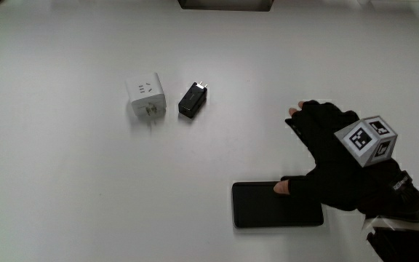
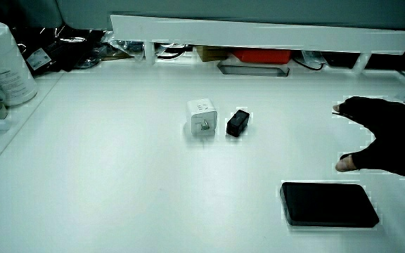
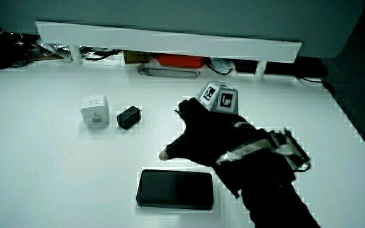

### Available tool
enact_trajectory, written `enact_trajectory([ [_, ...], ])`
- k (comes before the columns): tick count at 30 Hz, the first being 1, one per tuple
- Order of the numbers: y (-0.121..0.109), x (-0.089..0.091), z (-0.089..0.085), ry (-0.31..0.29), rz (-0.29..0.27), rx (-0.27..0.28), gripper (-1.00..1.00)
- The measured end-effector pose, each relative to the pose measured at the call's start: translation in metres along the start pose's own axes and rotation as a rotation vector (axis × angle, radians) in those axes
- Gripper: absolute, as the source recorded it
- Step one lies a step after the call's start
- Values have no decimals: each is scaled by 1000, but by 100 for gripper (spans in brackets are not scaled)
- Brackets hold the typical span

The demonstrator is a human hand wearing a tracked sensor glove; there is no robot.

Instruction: Pick battery

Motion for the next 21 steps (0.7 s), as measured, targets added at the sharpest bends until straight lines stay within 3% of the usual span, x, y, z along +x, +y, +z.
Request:
enact_trajectory([
  [4, -1, -8, -12, -24, 34, -24, 0],
  [5, -2, -10, -14, -4, 42, -41, 0],
  [8, 0, -11, -27, -45, 39, -52, 0],
  [9, 1, -12, -30, 2, 43, -87, 0],
  [13, 2, -14, -43, -24, 47, -107, 0],
  [17, 6, -14, -57, 0, 48, -152, 0],
  [19, 9, -12, -66, -28, 48, -158, 0],
  [21, 9, -17, -71, 8, 52, -182, 0],
])
